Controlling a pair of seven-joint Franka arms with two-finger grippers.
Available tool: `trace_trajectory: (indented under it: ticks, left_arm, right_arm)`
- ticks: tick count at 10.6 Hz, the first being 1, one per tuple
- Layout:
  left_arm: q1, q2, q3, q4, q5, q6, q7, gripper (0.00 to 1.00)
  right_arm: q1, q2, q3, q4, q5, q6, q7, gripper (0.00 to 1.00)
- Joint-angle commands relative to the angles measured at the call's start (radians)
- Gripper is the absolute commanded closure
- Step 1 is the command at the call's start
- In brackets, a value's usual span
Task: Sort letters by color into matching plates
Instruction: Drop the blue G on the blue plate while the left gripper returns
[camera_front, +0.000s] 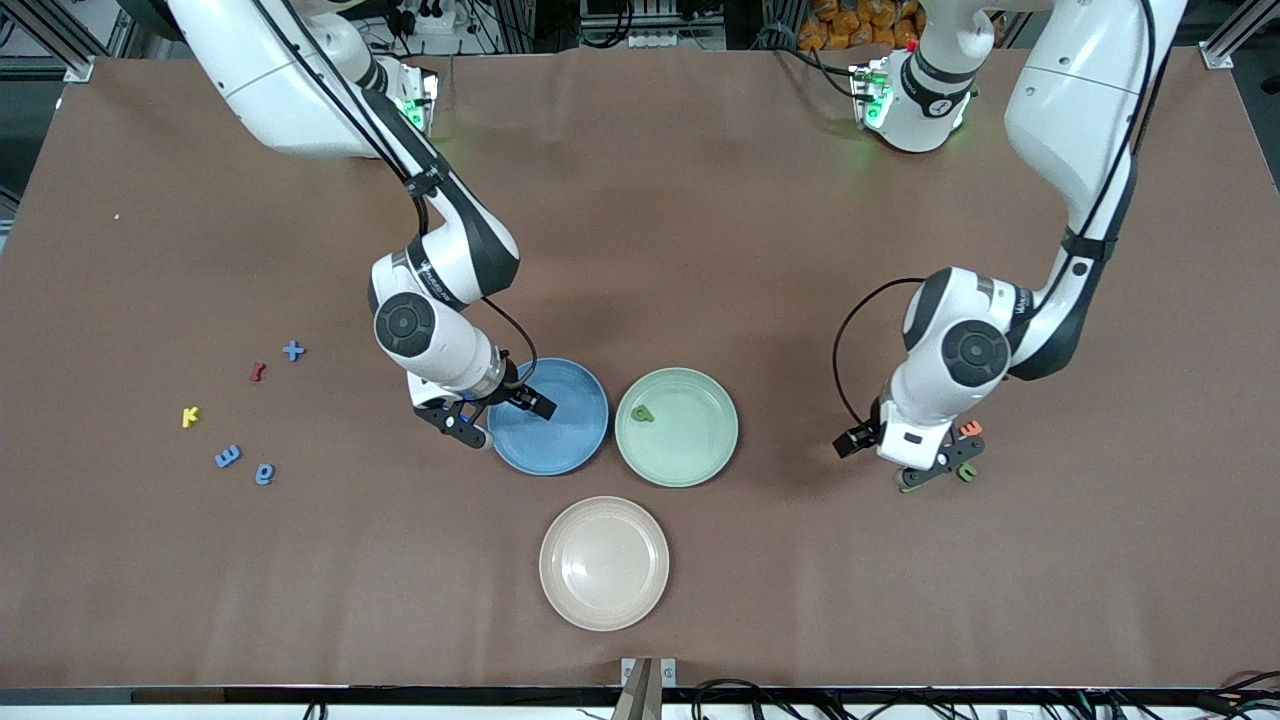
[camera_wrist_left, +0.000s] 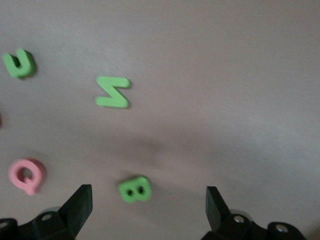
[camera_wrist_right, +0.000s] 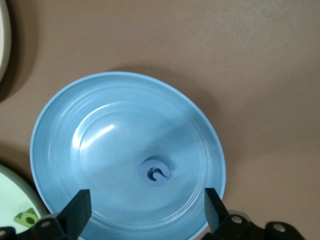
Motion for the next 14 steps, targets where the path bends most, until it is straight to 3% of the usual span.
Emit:
trace_trajectory:
  ticks: [1, 4, 12, 14]
  left_arm:
    - [0.064, 0.035, -0.011, 0.02, 0.022, -0.023, 0.138, 0.0]
    - [0.096, 0.092, -0.01, 0.084, 0.022, -0.023, 0.198, 0.0]
    - [0.11, 0.138, 0.013, 0.13, 0.014, -0.023, 0.241, 0.0]
    - [0.098, 0.178, 0.019, 0.184, 0.021, -0.047, 0.24, 0.0]
  right_arm:
    - [-0.029, 0.0, 0.007, 0.018, -0.06, -0.037, -0.024, 0.0]
    - [-0.063, -0.02, -0.002, 0.015, -0.068, -0.106, -0.229, 0.0]
    - [-0.112, -0.066, -0.096, -0.028, -0.066, -0.103, -0.485, 0.0]
    - [-0.13, -0.078, -0.128, -0.053, -0.065, -0.098, -0.565, 0.0]
